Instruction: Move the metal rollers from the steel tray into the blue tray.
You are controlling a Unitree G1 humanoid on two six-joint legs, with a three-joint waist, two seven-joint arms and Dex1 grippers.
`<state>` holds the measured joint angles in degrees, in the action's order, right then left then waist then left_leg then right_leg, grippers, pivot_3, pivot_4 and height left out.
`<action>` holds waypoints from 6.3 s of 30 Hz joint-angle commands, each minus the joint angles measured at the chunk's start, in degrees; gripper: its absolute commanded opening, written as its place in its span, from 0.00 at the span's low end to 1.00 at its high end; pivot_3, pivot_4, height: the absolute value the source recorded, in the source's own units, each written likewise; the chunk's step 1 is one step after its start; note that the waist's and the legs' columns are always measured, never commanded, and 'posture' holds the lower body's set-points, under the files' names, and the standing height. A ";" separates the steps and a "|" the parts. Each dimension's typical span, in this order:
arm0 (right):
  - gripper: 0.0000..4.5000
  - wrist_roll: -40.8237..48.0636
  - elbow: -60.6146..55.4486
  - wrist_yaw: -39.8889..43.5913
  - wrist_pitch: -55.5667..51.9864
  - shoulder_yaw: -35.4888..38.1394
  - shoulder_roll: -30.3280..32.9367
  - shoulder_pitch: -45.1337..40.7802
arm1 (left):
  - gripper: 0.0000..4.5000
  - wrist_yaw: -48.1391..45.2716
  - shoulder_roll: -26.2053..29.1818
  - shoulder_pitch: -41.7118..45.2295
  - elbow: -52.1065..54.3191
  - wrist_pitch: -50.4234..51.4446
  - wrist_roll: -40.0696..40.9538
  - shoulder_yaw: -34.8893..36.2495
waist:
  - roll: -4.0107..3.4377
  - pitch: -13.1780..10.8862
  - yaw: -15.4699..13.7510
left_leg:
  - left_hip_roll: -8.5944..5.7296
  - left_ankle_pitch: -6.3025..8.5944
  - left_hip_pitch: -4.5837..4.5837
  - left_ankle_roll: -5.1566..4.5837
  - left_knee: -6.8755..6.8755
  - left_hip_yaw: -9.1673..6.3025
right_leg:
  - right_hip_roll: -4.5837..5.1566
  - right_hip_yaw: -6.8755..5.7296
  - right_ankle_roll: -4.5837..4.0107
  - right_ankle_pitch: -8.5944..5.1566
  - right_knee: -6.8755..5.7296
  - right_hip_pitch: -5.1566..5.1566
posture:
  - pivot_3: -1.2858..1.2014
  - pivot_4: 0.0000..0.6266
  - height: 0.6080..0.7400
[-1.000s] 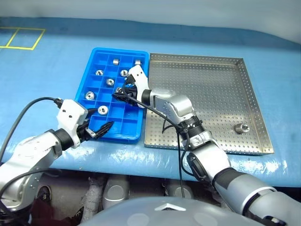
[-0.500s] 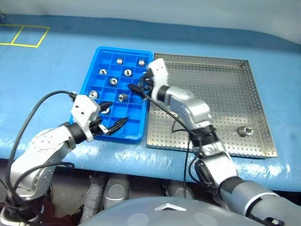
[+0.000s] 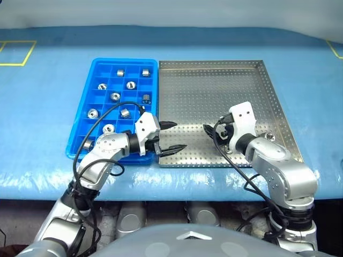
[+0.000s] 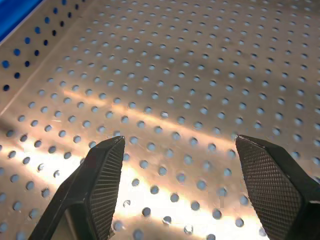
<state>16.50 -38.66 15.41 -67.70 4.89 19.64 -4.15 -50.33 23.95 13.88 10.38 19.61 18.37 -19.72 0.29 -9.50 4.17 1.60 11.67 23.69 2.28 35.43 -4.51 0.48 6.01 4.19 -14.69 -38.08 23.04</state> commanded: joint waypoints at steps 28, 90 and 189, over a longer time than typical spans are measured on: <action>0.39 2.21 0.95 -3.34 -5.98 3.52 -3.59 4.13 | 0.92 -3.87 -7.55 7.14 -5.34 -5.38 -7.28 -5.10 | -0.02 0.06 2.75 | -0.02 0.01 -0.06 -0.02 0.25 -0.02 | -0.04 0.09 0.19 0.10 0.03 -0.21 | 0.47 0.24 1.00; 0.67 8.60 26.71 4.54 5.95 -25.65 -28.54 -20.83 | 0.92 8.75 21.16 -26.07 31.09 19.28 5.85 39.84 | 0.18 0.01 -3.53 | 0.18 -0.06 0.01 0.12 -0.38 -0.20 | 0.01 -0.42 -0.46 -0.16 -0.16 0.31 | 0.58 0.24 1.00; 0.86 6.18 13.16 12.24 19.67 -5.12 1.00 -13.41 | 0.92 12.29 8.05 -4.67 17.59 14.00 2.62 17.61 | 0.08 0.12 -3.71 | -0.07 -0.08 0.08 0.11 -0.15 -0.04 | 0.09 -0.06 -0.04 0.13 0.23 0.01 | 0.54 0.24 1.00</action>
<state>20.24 -22.20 24.67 -48.82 -1.54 20.14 -18.22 -37.07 32.50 7.94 28.19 35.61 21.23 -0.38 0.37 -9.38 0.46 1.54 11.60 23.76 2.38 35.27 -4.56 0.55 5.96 4.14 -14.56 -37.83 23.04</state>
